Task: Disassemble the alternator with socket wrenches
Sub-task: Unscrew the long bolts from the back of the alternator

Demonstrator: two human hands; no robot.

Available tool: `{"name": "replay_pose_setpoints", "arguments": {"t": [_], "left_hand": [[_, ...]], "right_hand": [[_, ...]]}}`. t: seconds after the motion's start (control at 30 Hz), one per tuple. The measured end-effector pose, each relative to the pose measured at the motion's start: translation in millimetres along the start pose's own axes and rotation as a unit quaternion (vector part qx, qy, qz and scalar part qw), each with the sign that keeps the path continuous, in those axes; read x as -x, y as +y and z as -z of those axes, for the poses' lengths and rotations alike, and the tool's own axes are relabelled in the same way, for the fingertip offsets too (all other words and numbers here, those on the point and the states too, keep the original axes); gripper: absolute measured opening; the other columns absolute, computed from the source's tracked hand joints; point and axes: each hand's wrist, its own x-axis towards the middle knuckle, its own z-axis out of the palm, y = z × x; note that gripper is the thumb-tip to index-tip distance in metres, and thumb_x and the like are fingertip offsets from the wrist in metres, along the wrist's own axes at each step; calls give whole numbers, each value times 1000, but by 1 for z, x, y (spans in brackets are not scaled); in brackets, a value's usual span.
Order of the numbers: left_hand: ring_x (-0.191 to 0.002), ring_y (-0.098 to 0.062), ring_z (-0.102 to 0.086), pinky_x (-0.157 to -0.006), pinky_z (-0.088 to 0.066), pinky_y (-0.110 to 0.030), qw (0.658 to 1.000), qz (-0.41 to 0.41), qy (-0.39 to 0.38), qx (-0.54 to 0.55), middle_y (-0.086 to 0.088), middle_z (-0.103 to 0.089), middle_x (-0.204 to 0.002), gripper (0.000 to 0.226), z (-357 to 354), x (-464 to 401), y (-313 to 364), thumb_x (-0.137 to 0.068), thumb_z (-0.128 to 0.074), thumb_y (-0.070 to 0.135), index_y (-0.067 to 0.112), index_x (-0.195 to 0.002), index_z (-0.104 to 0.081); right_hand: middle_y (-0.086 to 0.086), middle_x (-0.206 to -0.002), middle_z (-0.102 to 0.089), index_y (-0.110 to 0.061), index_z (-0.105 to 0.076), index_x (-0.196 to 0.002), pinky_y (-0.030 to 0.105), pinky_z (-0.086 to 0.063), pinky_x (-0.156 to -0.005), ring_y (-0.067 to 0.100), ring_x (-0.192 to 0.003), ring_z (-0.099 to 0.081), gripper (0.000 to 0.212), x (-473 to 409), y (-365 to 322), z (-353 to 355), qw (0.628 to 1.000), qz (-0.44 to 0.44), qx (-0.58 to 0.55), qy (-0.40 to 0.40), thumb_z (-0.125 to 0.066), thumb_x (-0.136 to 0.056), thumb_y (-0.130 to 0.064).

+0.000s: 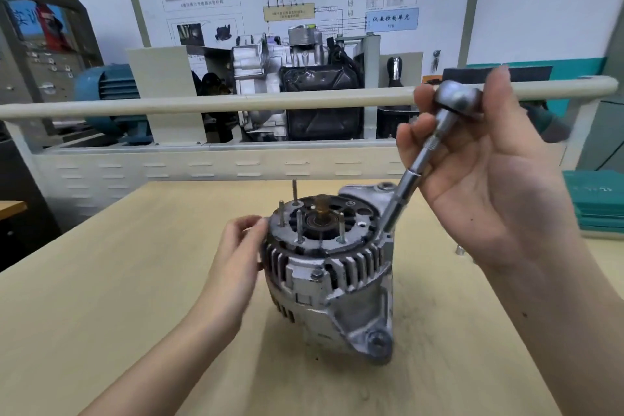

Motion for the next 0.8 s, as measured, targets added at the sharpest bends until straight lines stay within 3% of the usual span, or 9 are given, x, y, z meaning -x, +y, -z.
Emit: {"name": "replay_pose_setpoints", "arguments": {"t": [0.13, 0.27, 0.33, 0.4, 0.5, 0.57, 0.67, 0.73, 0.8], "left_hand": [[-82, -14, -59, -68, -41, -30, 1000, 2, 13, 10, 2, -65, -83, 19, 17, -6, -1, -94, -45, 27, 16, -87, -58], [-97, -15, -56, -82, -40, -32, 1000, 12, -3, -1, 0, -62, -98, 20, 5, -15, -2, -95, -43, 31, 17, -94, -57], [-101, -9, -54, -83, -40, -24, 999, -42, 32, -1, 8, -60, -100, 16, -1, -19, 8, -95, -44, 29, 20, -99, -57], [-95, 5, -53, -78, -41, -11, 987, -149, 58, -22, 19, -58, -96, 11, -3, -19, 27, -95, -47, 24, 28, -98, -57], [-89, 12, -55, -76, -41, -5, 967, -226, -45, -110, 19, -63, -95, 7, -7, -14, 58, -89, -53, 31, 35, -90, -59], [-91, 2, -61, -78, -46, -14, 953, -213, -149, -153, 11, -68, -91, 14, -10, -7, 74, -84, -54, 36, 29, -88, -65], [-98, -27, -62, -91, -47, -45, 922, -213, -256, -195, -3, -70, -97, 33, -13, 0, 87, -81, -48, 41, 19, -94, -70], [-104, -31, -59, -93, -45, -49, 908, -206, -304, -203, -16, -66, -104, 38, -12, 2, 90, -82, -46, 38, 14, -99, -70], [-104, -28, -58, -95, -44, -43, 893, -191, -348, -211, -18, -65, -106, 32, -9, 3, 89, -79, -49, 30, 14, -95, -71]], "right_hand": [[2, -70, -67, -13, -65, -57, 23, -55, -69, 8, -55, -60, 29, 3, 7, -1, 999, -23, 5, -28, -53, -69, -36], [5, -72, -67, -8, -61, -70, 26, -54, -73, 11, -59, -61, 24, 8, 19, -1, 995, -75, 28, -51, -57, -70, -32], [6, -72, -68, -8, -61, -69, 27, -55, -72, 13, -60, -62, 23, 10, 25, -1, 994, -95, 38, -49, -58, -69, -31], [6, -72, -68, -7, -61, -72, 27, -55, -72, 13, -61, -62, 25, 11, 31, -2, 992, -105, 51, -44, -58, -67, -32], [6, -71, -68, -5, -62, -75, 30, -55, -74, 13, -59, -62, 29, 10, 38, -2, 991, -112, 60, -40, -58, -67, -32], [6, -71, -68, -5, -64, -75, 30, -55, -73, 13, -59, -63, 29, 10, 39, -1, 991, -112, 63, -43, -58, -67, -33], [6, -72, -68, -3, -61, -80, 26, -56, -68, 13, -60, -63, 32, 9, 39, 0, 991, -106, 67, -42, -58, -67, -32], [6, -72, -68, -3, -59, -84, 25, -56, -66, 12, -59, -62, 34, 8, 39, 0, 991, -101, 78, -43, -57, -68, -33], [5, -72, -68, -2, -57, -86, 26, -56, -64, 11, -58, -61, 36, 8, 39, 0, 990, -99, 91, -45, -57, -67, -33]]}}
